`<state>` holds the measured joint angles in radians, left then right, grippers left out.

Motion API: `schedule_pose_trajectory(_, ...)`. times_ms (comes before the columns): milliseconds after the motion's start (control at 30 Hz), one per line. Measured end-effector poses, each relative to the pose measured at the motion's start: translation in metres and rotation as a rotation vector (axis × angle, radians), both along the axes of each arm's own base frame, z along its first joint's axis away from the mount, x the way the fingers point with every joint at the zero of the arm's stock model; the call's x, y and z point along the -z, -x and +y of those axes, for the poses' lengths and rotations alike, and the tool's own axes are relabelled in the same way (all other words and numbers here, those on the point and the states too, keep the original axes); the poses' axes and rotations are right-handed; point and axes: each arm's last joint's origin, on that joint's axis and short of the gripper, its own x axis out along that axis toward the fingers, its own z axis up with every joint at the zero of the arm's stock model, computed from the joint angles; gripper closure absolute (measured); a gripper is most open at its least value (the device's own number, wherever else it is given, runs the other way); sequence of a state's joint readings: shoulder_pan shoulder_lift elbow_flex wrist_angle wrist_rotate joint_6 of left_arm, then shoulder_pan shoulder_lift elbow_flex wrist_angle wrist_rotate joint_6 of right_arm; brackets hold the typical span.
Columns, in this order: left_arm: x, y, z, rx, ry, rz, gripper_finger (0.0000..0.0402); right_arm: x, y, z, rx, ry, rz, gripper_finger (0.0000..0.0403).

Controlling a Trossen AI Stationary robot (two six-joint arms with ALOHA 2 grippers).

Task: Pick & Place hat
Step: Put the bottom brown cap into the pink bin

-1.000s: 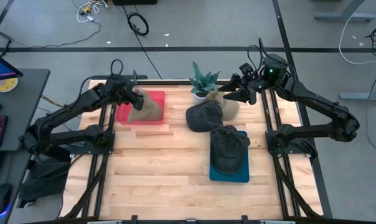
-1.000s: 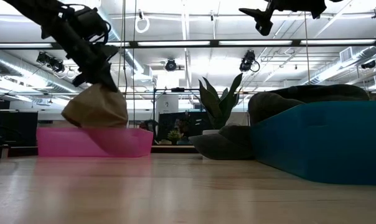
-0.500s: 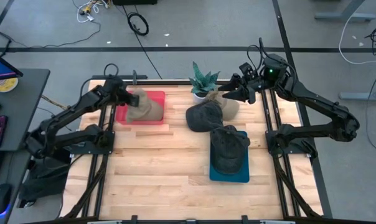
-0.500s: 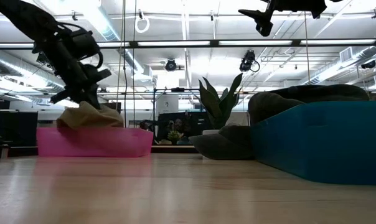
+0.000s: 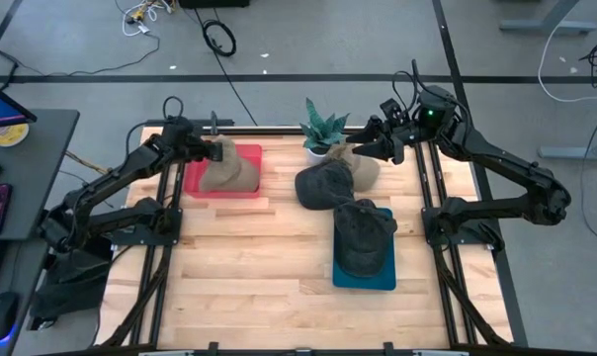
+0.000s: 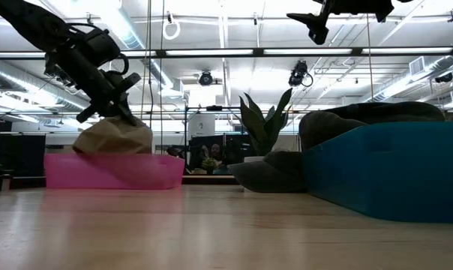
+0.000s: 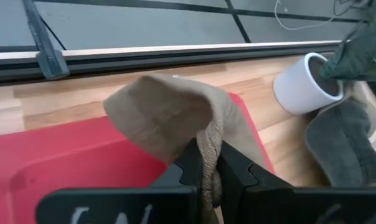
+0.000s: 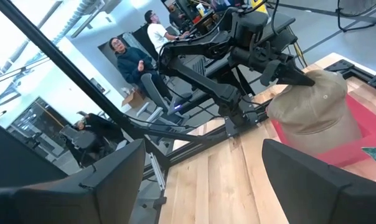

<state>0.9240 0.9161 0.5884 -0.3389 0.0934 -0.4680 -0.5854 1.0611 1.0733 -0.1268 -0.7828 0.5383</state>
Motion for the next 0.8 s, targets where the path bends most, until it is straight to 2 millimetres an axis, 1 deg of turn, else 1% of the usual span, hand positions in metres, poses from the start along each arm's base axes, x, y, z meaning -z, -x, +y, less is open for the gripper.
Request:
schedule_pose_trajectory(267, -0.002, -0.008, -0.004, 0.017, 0.002, -0.043, 0.0377, 0.000, 0.000, 0.000, 0.001, 0.002, 0.000, 0.0080)
schedule_pose_trajectory(433, 0.006, -0.017, -0.004, 0.019, 0.063, -0.040, 0.0377, 0.000, 0.000, 0.000, 0.001, 0.005, -0.001, 0.0080)
schedule_pose_trajectory(633, 0.022, -0.031, -0.003, 0.042, 0.110, 0.046, 0.0377, 0.000, 0.000, 0.000, 0.001, 0.005, -0.001, 0.0080)
schedule_pose_trajectory(800, 0.028, -0.028, -0.003, -0.045, 0.113, 0.138, 0.0377, 0.000, 0.000, 0.000, 0.001, 0.004, 0.000, 0.0080)
